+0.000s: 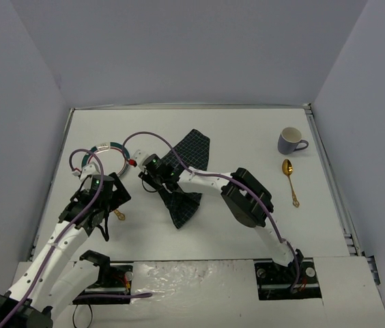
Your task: Set the dinner table for one person
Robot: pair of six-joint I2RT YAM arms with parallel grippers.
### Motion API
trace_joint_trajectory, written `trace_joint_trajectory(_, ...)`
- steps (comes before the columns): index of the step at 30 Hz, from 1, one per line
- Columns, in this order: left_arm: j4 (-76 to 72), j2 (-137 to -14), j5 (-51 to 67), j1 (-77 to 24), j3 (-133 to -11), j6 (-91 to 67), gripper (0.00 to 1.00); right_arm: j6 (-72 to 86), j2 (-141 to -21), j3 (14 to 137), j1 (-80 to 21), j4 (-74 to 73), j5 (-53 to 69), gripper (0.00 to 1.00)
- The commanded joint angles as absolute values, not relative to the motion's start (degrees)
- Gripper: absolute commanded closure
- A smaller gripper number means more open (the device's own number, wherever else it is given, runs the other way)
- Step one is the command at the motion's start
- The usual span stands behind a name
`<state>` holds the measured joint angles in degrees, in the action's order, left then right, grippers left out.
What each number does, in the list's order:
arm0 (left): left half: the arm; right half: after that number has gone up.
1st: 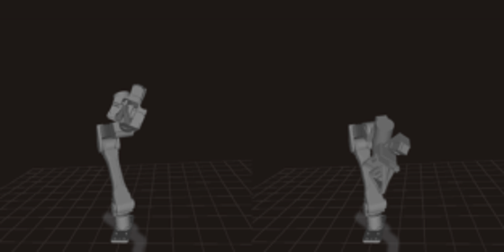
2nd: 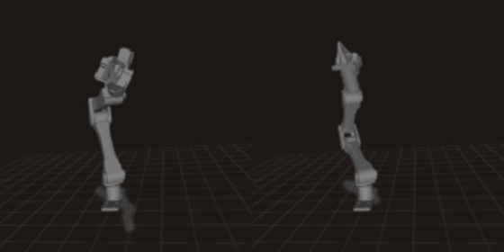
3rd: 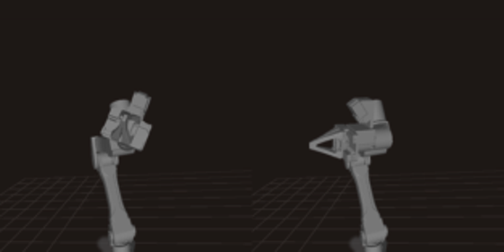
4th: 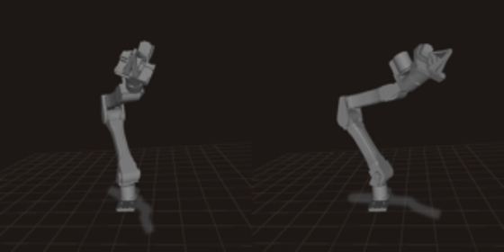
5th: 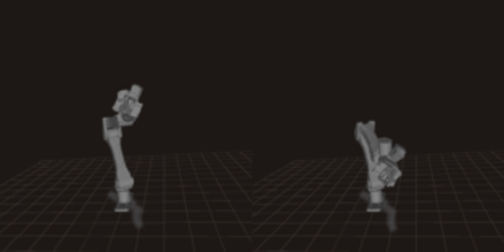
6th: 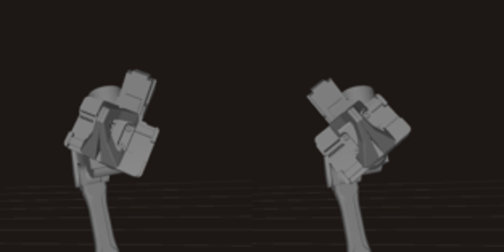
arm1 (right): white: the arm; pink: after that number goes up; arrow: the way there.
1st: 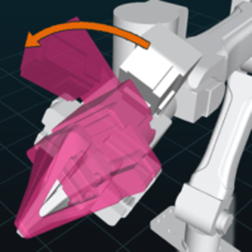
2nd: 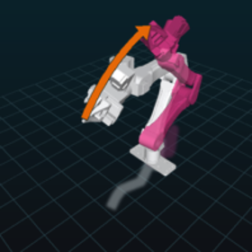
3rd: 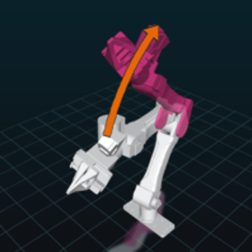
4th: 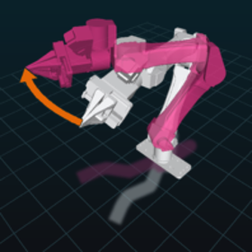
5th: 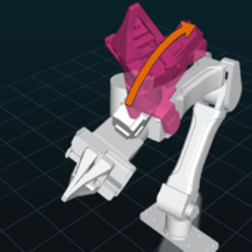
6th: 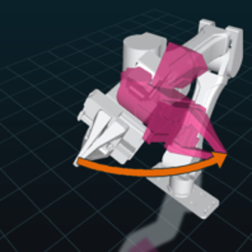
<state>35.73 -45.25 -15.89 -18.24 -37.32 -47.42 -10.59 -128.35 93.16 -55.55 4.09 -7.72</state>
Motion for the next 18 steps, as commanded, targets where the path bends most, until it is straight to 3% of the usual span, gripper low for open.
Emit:
trace_joint_trajectory(1, 34.9, -45.1, -15.9, -17.8, -37.9, -47.7, 0.12, -11.7, -128.2, 96.2, -55.4, 6.8, -12.5, 0.61)
trace_joint_trajectory(12, 34.6, -45.6, -14.7, -17.8, -38.0, -47.5, 0.07, -11.4, -129.6, 96.8, -54.5, 7.4, -12.9, 0.68)
trace_joint_trajectory(18, 33.7, -47.5, -12.9, -17.8, -38.6, -46.7, 0.07, -11.0, -129.8, 96.9, -54.4, 7.3, -12.2, 0.89)
